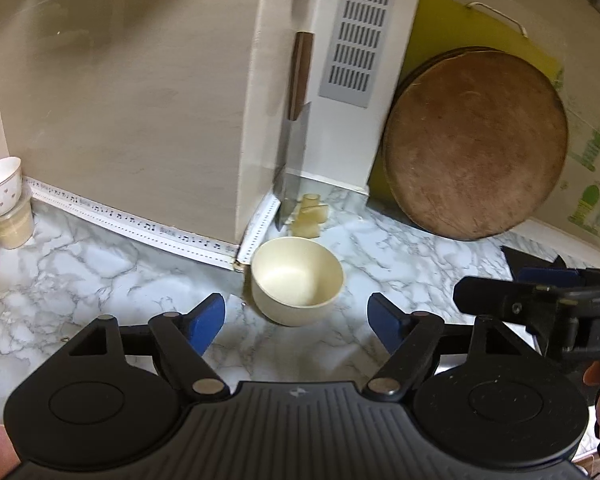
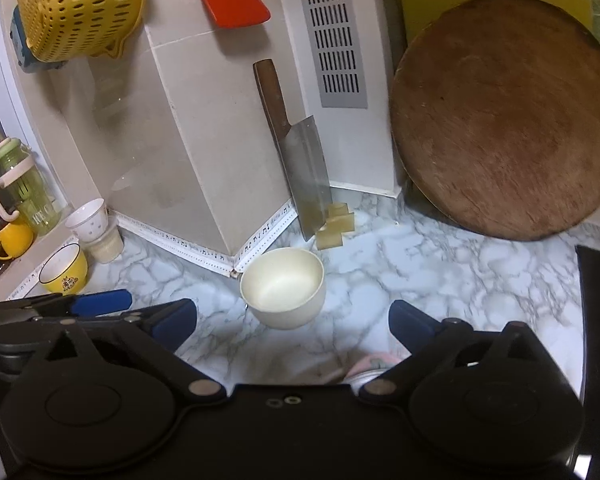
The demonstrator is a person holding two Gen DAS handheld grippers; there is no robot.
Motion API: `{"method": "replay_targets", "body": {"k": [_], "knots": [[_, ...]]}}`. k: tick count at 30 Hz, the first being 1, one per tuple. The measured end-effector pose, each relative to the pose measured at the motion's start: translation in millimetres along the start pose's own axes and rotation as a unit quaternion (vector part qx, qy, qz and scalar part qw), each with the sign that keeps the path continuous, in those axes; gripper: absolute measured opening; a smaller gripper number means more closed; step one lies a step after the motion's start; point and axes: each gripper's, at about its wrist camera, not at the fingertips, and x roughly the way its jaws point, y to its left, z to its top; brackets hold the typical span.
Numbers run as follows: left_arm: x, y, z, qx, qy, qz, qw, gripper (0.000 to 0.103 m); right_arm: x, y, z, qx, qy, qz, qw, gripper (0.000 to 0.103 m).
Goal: Organize plates and bowls
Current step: 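Move both grippers to the cream bowl by the wall corner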
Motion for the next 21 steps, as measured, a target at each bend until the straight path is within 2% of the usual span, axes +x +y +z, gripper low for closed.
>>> {"method": "replay_targets", "body": {"k": [3,9,21], "knots": [[11,7,6,-0.009,0.008,0.013,0.9998,0.078,16,-3,11,-0.001,0.01,-0.001,1.0,0.103],[47,27,17,-0.046,0.048,0.035,0.9972,0.078,55,-7,26,-0.008,0.035,-0.009,0.999,0.103],[111,27,28,-0.069,0.093,0.065,0.9912,0.078,135,-35,39,0.042,0.106,-0.009,0.993,0.102]]}}
